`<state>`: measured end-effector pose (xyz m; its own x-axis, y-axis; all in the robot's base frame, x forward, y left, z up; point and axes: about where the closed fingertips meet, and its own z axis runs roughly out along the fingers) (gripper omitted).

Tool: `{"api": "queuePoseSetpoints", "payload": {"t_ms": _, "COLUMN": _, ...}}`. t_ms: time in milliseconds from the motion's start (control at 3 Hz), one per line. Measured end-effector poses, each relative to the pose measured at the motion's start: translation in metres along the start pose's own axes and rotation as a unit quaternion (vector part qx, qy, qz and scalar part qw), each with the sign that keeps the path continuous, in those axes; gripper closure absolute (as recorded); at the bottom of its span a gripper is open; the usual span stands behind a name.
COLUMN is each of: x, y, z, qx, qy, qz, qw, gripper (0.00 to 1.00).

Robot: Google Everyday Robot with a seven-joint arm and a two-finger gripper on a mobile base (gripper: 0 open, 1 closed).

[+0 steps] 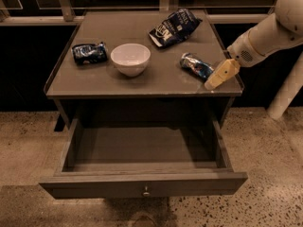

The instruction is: Place redbull can into top drawer

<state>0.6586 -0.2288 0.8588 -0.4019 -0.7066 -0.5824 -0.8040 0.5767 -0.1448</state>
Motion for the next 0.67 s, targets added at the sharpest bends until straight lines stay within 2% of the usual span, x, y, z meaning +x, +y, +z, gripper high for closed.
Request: {"api": "queuePoseSetpoints", "payload": {"t_ms": 667, "x": -0.003, "y": 0.001, "z": 0.044, "qx": -0.033, "qy": 0.008, "qz": 0.009, "qw": 0.9994, "gripper": 0.0}}
